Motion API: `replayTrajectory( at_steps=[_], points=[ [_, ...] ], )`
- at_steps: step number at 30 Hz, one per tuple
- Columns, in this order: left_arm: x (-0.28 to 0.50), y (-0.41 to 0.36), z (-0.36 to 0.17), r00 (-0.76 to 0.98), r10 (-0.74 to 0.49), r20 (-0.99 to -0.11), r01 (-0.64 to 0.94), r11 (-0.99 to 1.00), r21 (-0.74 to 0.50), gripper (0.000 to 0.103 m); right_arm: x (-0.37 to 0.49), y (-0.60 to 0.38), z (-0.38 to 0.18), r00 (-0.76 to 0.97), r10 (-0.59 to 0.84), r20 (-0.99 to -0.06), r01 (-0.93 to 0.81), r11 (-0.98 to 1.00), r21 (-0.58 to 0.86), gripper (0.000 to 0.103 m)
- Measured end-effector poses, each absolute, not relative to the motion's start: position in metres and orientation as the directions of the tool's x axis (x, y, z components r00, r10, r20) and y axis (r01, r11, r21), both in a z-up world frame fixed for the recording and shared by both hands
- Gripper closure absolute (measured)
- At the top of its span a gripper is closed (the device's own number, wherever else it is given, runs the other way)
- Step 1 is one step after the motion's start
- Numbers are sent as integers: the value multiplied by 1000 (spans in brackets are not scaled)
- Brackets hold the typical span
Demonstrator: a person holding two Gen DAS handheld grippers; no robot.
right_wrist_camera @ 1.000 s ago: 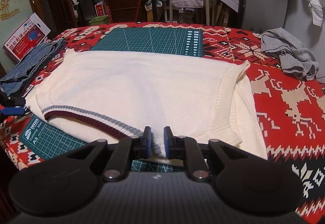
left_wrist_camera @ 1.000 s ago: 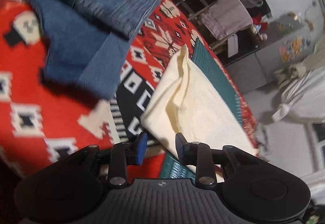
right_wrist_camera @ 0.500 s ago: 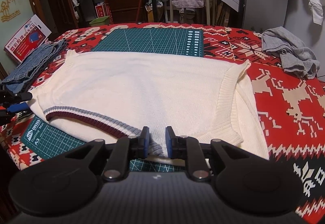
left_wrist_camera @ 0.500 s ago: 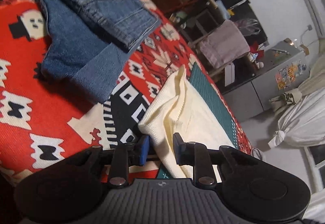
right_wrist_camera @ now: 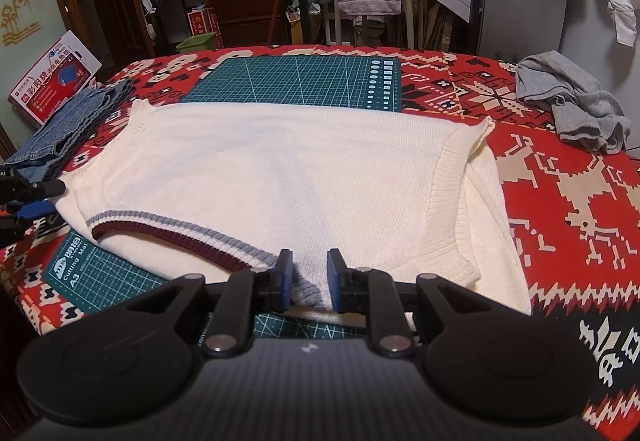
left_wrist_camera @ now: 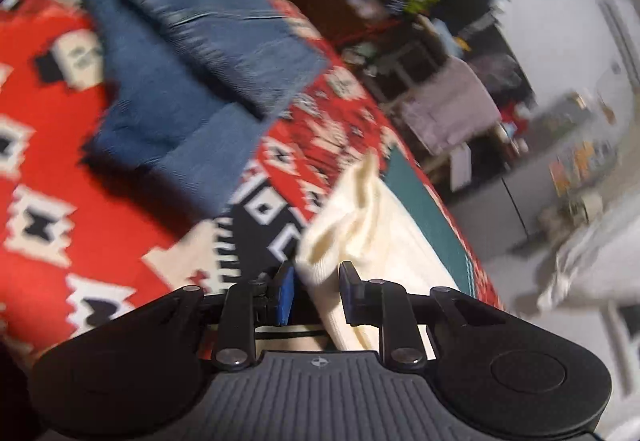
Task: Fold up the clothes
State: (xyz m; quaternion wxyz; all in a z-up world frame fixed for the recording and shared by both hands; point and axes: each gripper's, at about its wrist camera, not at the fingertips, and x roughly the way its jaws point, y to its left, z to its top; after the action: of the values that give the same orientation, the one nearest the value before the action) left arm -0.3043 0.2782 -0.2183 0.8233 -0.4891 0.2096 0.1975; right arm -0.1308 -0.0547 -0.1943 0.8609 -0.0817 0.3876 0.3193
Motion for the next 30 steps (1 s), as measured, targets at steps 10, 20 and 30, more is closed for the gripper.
replayTrajectory(
  at_steps=[10, 20, 30],
  points=[
    [-303, 287, -226, 850, 104, -517, -518, 344, -783, 92, -131, -55, -195, 495, 487, -719, -613, 783, 108, 81],
    [-291, 266, -189, 835, 172, -523, -510, 601, -616, 94, -129, -58, -190, 506, 490, -709, -600, 791, 119, 81],
    [-245, 185, -120, 912, 79, -403, -211, 931, -296, 94, -122, -78, -175, 531, 524, -665, -557, 808, 192, 81]
  ],
)
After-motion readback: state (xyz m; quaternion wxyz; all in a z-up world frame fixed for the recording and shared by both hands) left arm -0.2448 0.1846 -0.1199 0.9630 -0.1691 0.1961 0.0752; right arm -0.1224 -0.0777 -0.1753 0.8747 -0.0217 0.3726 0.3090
